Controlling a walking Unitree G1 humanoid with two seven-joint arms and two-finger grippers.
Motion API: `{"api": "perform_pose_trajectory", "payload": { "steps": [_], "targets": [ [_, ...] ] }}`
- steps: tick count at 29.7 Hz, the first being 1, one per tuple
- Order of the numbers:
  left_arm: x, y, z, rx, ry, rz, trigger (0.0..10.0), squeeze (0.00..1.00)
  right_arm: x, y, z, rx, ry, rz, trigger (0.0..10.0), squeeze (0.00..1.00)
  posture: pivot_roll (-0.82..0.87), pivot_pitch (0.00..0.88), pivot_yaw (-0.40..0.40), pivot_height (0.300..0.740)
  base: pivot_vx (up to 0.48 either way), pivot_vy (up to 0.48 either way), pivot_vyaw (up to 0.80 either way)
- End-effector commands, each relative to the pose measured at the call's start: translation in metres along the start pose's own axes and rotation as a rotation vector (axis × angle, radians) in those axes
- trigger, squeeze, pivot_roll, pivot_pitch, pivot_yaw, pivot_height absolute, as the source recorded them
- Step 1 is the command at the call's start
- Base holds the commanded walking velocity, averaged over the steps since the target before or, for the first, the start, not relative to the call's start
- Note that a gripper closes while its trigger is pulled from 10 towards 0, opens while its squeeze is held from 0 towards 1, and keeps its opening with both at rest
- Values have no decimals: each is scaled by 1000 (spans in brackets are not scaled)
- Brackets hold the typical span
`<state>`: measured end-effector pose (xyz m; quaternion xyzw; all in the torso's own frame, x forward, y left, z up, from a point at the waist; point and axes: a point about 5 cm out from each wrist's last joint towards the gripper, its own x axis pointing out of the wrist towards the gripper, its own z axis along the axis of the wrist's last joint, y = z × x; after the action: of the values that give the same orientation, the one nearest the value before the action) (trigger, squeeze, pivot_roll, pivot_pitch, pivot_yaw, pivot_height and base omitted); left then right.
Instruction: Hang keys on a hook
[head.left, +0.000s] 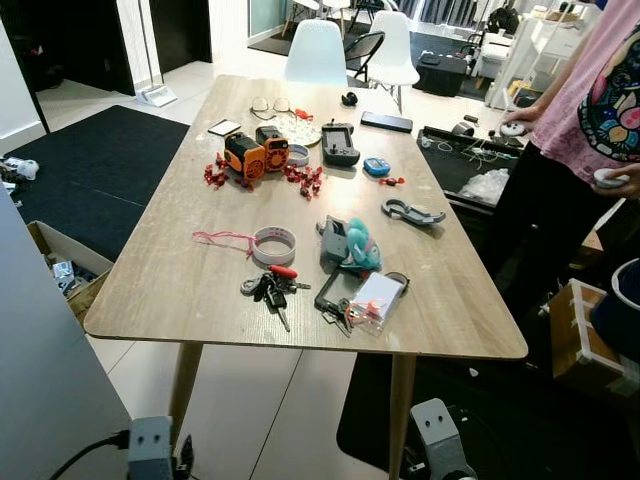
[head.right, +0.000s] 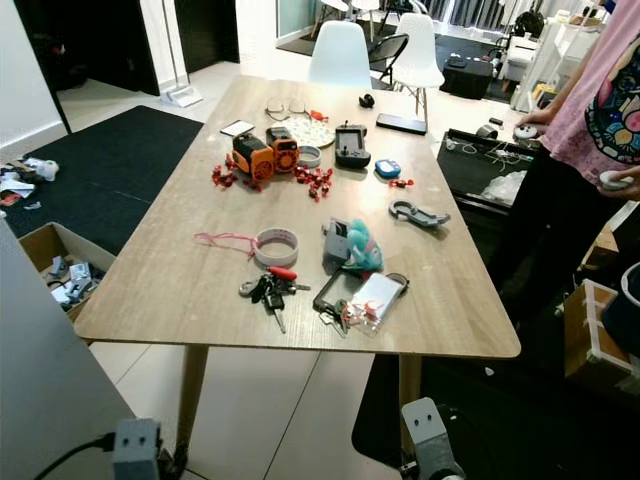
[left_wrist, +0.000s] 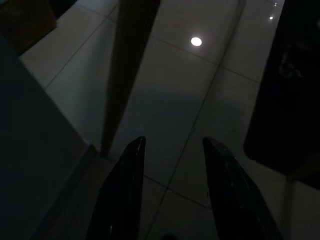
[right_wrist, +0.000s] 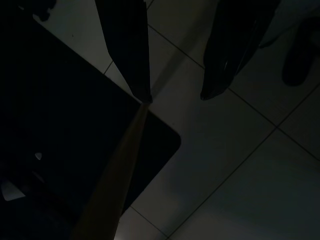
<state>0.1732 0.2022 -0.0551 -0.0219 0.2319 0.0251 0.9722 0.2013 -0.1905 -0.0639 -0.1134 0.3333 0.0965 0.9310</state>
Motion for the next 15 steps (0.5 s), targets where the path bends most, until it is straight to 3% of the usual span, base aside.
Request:
{"api": "perform_pose_trajectory", "payload": {
  "steps": [1,15],
  "targets": [
    [0,-7,-4,-16,6,-8,10000,0,-2,1,-6,7,27,-3,10000,0,66,49,-79,740,0,-247,0],
    [2,-14,-5,-5,19,-16,10000,0,-2,3,-6,4,23,4,10000,0,62,58,-77,740,0,-429,0]
  ]
}}
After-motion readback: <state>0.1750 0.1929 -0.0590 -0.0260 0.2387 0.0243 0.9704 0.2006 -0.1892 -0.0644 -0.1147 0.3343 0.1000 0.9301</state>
